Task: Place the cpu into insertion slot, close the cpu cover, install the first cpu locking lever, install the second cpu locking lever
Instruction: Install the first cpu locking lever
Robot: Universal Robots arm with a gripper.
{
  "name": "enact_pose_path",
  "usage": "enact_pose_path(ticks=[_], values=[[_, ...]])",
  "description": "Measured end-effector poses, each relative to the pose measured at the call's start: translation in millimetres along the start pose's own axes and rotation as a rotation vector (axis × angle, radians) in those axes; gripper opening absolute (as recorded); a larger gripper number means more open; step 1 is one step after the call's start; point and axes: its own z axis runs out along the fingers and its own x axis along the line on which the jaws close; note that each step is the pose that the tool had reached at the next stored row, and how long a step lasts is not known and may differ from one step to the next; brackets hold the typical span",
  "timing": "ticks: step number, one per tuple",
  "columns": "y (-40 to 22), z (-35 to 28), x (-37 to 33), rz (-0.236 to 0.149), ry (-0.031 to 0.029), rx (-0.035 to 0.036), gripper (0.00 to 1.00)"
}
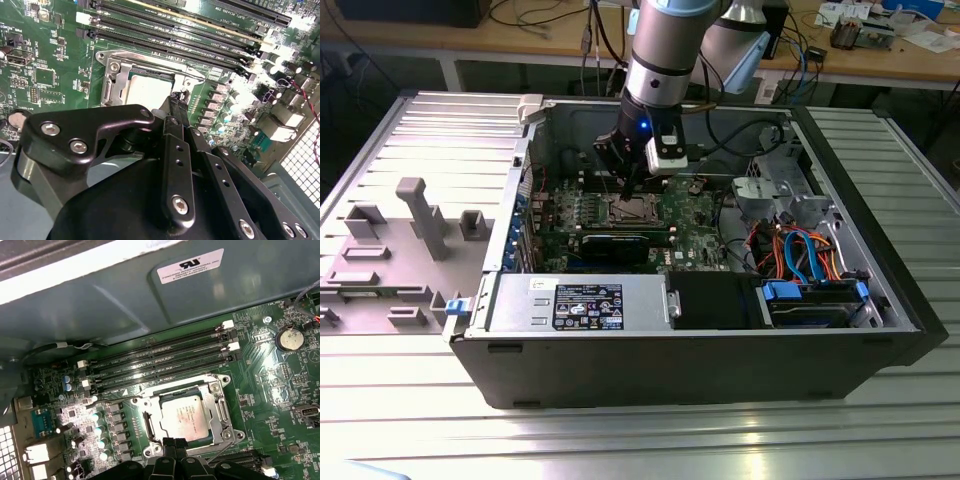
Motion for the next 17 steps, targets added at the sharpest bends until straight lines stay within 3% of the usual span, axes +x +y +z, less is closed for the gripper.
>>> enact_pose_path(ticks=[1, 2, 4, 5, 6, 11, 12, 13, 14, 17], values=[[0.0, 0.0, 0.0, 0.000, -0.0005, -0.0001, 0.11], [0.0, 0.2, 0.0, 0.000, -0.0047, -0.0010, 0.11], [0.0, 0.3, 0.0, 0.000, -0.0265, -0.0041, 0.11], [0.0, 0.4, -0.1, 0.000, -0.0438, -0.0070, 0.11], [0.0, 0.5, 0.0, -0.001, -0.0558, -0.0092, 0.11], [-0.1, 0.7, 0.0, -0.001, -0.1087, -0.0176, 0.11], [-0.1, 0.8, 0.0, -0.001, -0.1246, -0.0201, 0.11], [-0.1, 0.8, 0.1, -0.001, -0.1328, -0.0217, 0.11], [0.0, 0.9, 0.0, -0.001, -0.1365, -0.0228, 0.11], [-0.1, 0.8, 0.2, -0.001, -0.1370, -0.0202, 0.11]])
